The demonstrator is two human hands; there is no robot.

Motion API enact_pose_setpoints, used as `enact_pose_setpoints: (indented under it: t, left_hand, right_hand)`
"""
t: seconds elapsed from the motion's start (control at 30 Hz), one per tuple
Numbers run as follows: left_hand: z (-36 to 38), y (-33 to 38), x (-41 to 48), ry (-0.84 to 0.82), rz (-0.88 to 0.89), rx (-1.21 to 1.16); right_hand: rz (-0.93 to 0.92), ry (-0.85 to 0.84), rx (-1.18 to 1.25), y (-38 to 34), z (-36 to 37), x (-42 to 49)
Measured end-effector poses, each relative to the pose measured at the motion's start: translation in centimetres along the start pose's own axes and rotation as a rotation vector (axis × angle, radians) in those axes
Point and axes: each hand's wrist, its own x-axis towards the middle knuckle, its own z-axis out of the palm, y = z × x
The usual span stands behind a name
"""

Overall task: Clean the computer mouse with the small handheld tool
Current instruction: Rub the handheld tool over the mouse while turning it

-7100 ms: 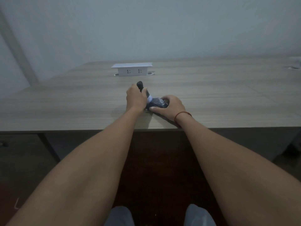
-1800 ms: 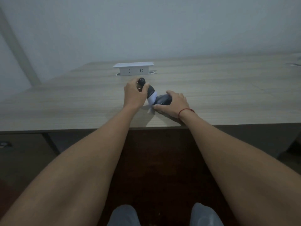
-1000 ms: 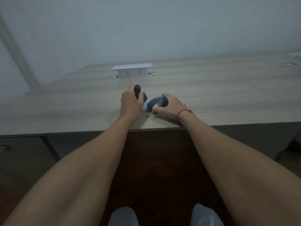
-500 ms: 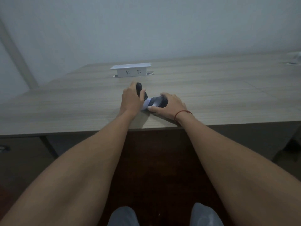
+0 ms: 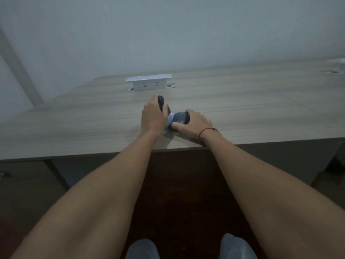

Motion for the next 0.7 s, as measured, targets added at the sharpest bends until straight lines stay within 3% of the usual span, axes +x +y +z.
enact_pose_setpoints:
  t: [0.1, 0.33, 0.43, 0.57, 0.7]
  left_hand:
    - [-0.2, -0.4, -0.5, -0.021, -0.016, 0.071]
    - [-0.8, 0.5, 1.0, 0.060, 0.016, -0.185]
    - [-0.1, 0.7, 0.8, -0.016, 0.079, -0.140]
    - [0.4, -1.1, -0.2, -0.048, -0.005, 0.017]
    - [-0.1, -0.7, 0.3, 0.019, -0.020, -0.107]
  right_hand:
    - [0.013, 0.007, 0.001, -0.2, 0.2, -0.2]
    - [0.020, -0.010, -0.021, -0.1, 0.1, 0.2]
    - [0.010, -0.024, -0.003, 0.0, 0.1, 0.1]
    - [0.012, -0.030, 0.032, 0.1, -0.2, -0.1]
    - [0.019, -0.034, 0.031, 0.0, -0.2, 0.0]
